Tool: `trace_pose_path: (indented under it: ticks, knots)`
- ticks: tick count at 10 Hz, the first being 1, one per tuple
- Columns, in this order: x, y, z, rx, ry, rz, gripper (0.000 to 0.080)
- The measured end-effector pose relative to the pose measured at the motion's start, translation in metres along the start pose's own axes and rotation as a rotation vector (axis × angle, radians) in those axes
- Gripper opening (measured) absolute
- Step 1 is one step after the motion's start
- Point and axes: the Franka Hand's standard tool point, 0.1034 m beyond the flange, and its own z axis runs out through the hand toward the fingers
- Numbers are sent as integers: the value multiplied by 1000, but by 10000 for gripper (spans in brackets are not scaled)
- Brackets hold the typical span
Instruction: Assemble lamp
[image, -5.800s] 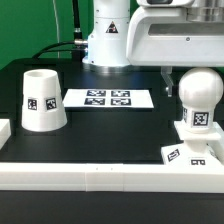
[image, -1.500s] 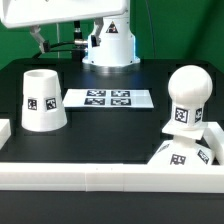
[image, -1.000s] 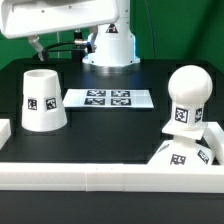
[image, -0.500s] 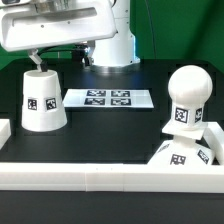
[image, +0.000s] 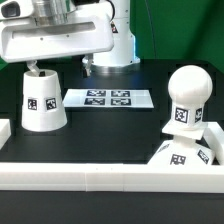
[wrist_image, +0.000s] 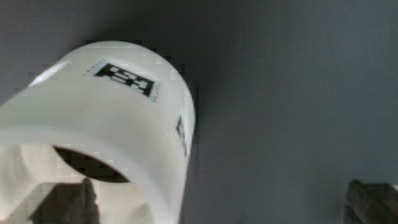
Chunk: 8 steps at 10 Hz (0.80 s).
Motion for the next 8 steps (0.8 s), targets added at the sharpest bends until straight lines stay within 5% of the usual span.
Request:
trace_pose_path:
  ticks: [1,2,4,5,6,8]
  knots:
    - [0,0,0,0,-1,0,585]
    - [-1,0,1,0,-2,0,585]
    - [-1,0,1,0,-2,0,251]
    - [-1,0,1,0,-3,0,251]
    - [0,0,1,0,-2,0,77]
    - [1,-2,-1,1,0,-3,45]
